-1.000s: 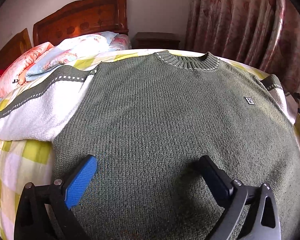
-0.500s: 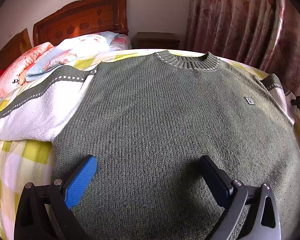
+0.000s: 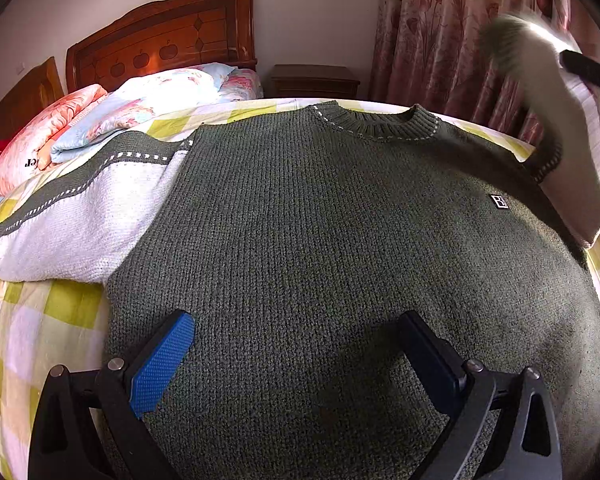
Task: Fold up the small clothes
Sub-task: 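Grasp the white sleeve with the right tool and fold it across the sweater body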
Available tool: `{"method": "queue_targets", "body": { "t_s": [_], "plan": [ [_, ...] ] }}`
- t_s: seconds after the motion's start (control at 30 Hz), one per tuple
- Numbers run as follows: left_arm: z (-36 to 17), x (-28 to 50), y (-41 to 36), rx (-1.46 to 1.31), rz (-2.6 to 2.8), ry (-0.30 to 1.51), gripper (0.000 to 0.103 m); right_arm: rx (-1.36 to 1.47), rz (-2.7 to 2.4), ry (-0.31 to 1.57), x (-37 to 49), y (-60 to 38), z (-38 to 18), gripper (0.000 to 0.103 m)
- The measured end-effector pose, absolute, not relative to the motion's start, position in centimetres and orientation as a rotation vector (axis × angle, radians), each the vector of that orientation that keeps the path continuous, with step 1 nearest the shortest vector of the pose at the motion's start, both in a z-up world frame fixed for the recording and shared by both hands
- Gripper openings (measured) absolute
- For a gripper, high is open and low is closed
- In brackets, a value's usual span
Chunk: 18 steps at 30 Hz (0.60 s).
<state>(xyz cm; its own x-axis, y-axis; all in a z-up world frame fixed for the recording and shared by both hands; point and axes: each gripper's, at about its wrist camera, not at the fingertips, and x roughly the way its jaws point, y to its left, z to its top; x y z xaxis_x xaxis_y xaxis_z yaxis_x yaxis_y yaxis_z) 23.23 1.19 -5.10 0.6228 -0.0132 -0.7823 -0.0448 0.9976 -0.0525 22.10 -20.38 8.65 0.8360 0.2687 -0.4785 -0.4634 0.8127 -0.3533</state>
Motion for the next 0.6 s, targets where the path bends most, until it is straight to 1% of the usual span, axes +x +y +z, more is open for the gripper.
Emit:
{"method": "queue_targets", "body": {
  "t_s": [0.03,0.13,0.3,0.47,0.53,0.6],
  "plan": [
    [-5.1,23.2,1.2,-0.069,0.018,0.899,0.103,-0.529,0.417,0.425,21.1,-19.0,7.8,0.103],
    [-5.1,23.2,1.2,-0.069,0.019,0.898,0.103,-0.547,0.418,0.453,20.0,-18.6,6.1,0.103],
    [-5.1,23.3,1.1,-0.066,0.019,0.898,0.103,-0.394,0.344,0.605,21.0,-22.8,3.5,0.103],
    [-5.1,23.3,1.1,-0.066,0.019,0.898,0.103,-0.295,0.29,0.719,23.1,-26.7,-1.0,0.103],
    [-5.1,23.3,1.1,-0.065,0.02,0.896,0.103,-0.266,0.261,0.782,24.7,-26.7,-2.9,0.103],
    [-5.0,23.3,1.0,-0.065,0.02,0.896,0.103,-0.238,0.244,0.781,25.1,-27.2,-2.9,0.103]
  ]
}}
